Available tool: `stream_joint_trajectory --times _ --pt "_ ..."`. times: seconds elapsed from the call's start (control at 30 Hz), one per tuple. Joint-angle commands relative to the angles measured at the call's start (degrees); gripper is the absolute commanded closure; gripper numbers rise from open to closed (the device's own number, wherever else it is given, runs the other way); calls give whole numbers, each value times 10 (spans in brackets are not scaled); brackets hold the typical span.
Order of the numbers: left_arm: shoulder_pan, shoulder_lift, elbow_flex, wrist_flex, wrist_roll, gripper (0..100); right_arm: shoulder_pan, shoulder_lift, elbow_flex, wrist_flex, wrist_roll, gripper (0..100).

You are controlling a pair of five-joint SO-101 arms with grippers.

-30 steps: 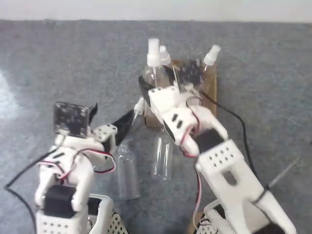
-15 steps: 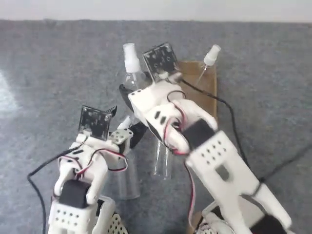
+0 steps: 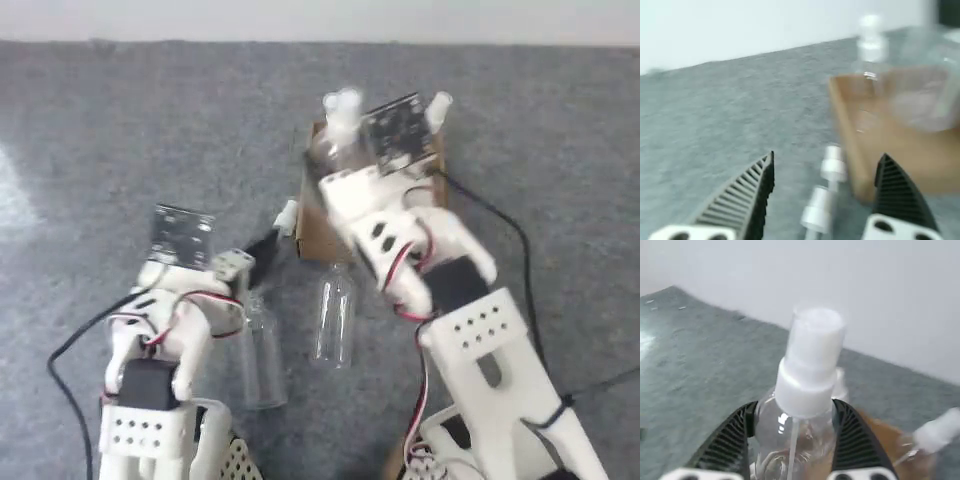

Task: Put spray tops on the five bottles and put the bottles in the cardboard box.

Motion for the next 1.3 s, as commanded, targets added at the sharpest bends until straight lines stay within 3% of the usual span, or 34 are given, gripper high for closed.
stream_joint_trajectory --times 0.0,0.1,0.23,0.43,1.27 --pt "-62 7 -9 -23 -6 710 22 73 -8 -70 23 994" --pt "-102 7 -22 -19 -6 799 23 142 -4 -133 22 994" --pt "-113 7 -19 -22 21 1000 28 206 4 -222 22 994" --pt "-113 7 -20 -23 26 989 29 258 34 -310 22 994" --pt "-113 7 -20 -23 27 989 28 373 55 -355 21 994"
